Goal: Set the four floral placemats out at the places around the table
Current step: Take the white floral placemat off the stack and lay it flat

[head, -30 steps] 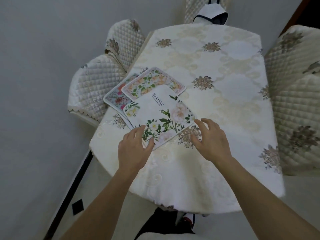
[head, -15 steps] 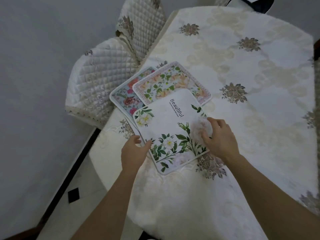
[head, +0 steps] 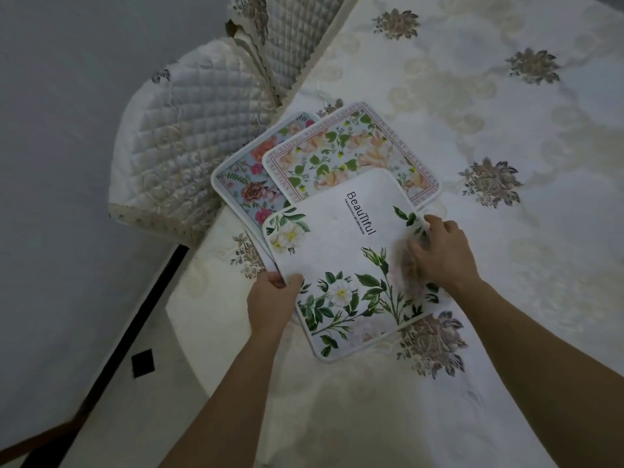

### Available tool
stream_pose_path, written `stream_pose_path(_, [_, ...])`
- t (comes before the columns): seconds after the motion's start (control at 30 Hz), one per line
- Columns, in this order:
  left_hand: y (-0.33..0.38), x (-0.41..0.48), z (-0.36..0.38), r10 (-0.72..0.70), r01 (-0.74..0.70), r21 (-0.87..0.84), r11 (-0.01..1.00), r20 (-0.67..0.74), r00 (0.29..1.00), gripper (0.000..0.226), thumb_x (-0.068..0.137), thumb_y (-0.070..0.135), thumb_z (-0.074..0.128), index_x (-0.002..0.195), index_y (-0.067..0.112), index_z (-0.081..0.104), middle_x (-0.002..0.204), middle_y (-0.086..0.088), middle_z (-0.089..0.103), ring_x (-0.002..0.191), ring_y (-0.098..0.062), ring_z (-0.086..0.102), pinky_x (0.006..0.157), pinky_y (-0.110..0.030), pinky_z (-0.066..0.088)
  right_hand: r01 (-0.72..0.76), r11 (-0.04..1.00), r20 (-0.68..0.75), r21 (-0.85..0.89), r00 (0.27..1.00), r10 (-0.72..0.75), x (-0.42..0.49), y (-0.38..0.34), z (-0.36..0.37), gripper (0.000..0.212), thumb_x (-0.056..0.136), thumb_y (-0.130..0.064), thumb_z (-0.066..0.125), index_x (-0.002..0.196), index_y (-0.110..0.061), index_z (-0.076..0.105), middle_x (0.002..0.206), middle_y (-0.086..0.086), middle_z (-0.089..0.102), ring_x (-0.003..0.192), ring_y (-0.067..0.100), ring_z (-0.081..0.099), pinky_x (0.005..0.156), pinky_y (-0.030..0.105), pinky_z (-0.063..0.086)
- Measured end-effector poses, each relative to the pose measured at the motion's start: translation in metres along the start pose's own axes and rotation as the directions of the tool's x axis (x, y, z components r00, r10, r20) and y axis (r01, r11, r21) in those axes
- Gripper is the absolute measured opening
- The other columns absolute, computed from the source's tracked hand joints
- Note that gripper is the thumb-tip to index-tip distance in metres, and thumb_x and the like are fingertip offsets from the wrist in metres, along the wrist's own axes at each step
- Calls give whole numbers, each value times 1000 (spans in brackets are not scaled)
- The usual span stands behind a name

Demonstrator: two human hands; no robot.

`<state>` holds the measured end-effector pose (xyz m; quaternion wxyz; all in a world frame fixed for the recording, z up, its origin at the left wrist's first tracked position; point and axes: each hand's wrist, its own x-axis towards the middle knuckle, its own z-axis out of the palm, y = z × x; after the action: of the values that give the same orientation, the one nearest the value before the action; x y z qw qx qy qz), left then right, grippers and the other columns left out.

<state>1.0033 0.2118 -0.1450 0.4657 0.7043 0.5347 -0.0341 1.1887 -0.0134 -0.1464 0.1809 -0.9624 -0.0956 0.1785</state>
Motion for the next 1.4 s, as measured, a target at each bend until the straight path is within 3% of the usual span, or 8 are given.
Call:
stream_pose_path(0.2, [3,7,7,59,-56,-35,998,83,995,21,87,38,69,99,21,65,93,1,68,89,-21,65,79,-34,51,-98,993,48,62,994,95,7,-2,4,48,93,-32,55,131,-3,51,121,27,51,112,42,47,91,46,41])
stream_pose_path(0.33, [10,-3,10,193,-184,-141,973,48,980,14,94,25,65,106,22,58,97,3,66,88,-13,64,75,-30,52,-149,956,57,254,989,139,0,1,2,27,94,-32,54,104,-7,57,96,12,59,85,32,56,65,34,37])
stream_pose_path(0.5, [19,-13,16,317,-305,-195,932,33,948,14,101,23,56,109,13,52,88,7,60,78,-9,59,67,-26,48,-178,910,65,375,984,165,-25,10,-1,23,102,-30,45,101,-7,48,80,-1,52,70,18,49,54,30,33])
stream_pose_path(1.07, [58,-74,111,541,-507,-188,841,306,783,20,101,28,55,120,20,54,103,10,65,98,-11,66,80,-28,52,-292,748,-189,596,854,484,-127,131,-44,19,102,-30,46,101,-11,50,80,-2,54,67,9,48,52,28,32])
stream_pose_path(1.17, [68,-96,137,563,-513,-231,827,349,749,12,101,25,55,112,31,54,99,17,64,93,0,65,76,-20,53,-296,718,-220,630,819,530,-140,165,-53,22,102,-30,47,103,-9,52,81,-1,55,69,14,49,54,28,35])
stream_pose_path(1.23, [74,-111,155,566,-516,-233,824,377,733,11,102,25,54,104,36,54,97,14,65,94,-8,66,79,-28,55,-296,702,-228,648,804,549,-147,187,-59,24,102,-29,47,106,-7,53,82,-1,55,70,15,49,55,27,36])
stream_pose_path(1.3, [78,-125,172,568,-524,-223,822,381,729,2,102,27,54,104,27,55,94,8,65,89,-11,64,83,-36,55,-298,698,-226,651,802,554,-152,207,-67,24,102,-28,47,106,-6,53,81,-1,54,68,12,47,54,26,34])
stream_pose_path(1.4, [86,-147,194,562,-515,-227,826,388,731,10,102,27,53,107,18,55,94,5,66,89,-10,64,80,-30,52,-280,688,-230,670,802,551,-153,233,-79,23,103,-28,47,107,-7,53,78,-3,54,66,8,47,53,26,33])
